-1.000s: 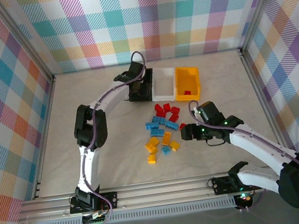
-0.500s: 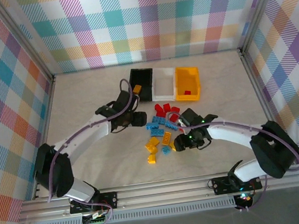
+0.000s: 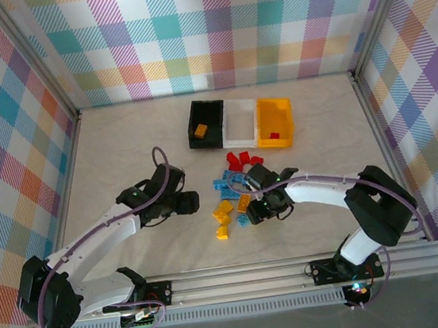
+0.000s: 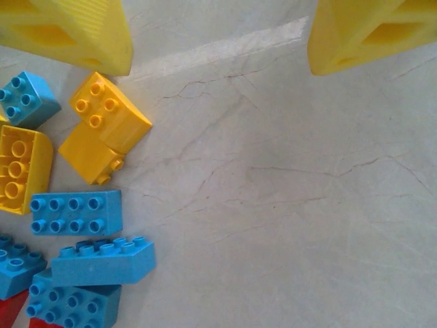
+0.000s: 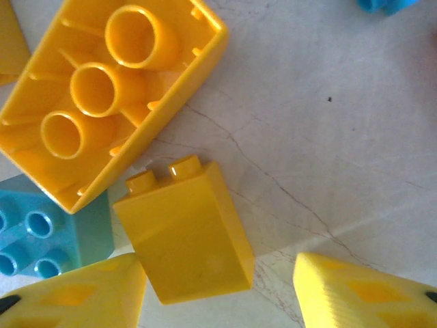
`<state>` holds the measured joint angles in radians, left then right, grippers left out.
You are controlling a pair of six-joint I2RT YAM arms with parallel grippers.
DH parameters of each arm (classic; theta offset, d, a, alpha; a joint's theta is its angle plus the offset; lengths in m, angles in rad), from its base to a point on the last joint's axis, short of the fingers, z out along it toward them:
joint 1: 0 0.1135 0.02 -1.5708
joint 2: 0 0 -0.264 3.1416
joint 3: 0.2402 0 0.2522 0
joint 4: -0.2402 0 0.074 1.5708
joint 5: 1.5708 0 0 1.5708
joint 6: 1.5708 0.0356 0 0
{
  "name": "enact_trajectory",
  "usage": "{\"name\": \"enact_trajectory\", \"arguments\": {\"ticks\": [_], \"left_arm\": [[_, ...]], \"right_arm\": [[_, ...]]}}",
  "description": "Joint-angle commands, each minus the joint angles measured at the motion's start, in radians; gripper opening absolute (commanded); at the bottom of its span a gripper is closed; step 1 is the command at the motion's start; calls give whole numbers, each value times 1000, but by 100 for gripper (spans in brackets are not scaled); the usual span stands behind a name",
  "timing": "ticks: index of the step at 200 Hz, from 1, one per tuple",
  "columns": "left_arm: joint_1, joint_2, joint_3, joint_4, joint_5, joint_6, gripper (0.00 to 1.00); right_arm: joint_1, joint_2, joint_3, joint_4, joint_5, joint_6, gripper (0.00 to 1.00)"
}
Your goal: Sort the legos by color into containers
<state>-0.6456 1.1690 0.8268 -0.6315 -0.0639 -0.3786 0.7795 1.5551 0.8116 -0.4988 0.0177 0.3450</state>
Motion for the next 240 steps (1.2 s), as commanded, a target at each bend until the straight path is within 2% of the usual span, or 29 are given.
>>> {"name": "enact_trajectory", "arguments": {"ticks": [1, 56, 93, 171, 240], "left_arm": [[-6, -24, -17, -22, 11, -28, 69], [-6, -48, -65, -27, 31, -40, 69], [-6, -53, -80, -27, 35, -42, 69], [-6, -48, -88, -10, 33, -42, 69], [-6, -51, -95, 3, 36, -43, 70]], "right_arm": [[6, 41, 32, 36, 49, -33, 58], [22, 128, 80, 56, 73, -50, 54], [36, 167, 118, 42, 96, -74, 58], [60, 181, 149, 31, 140, -107, 58], [112, 189, 181, -8, 232, -121, 57]]}}
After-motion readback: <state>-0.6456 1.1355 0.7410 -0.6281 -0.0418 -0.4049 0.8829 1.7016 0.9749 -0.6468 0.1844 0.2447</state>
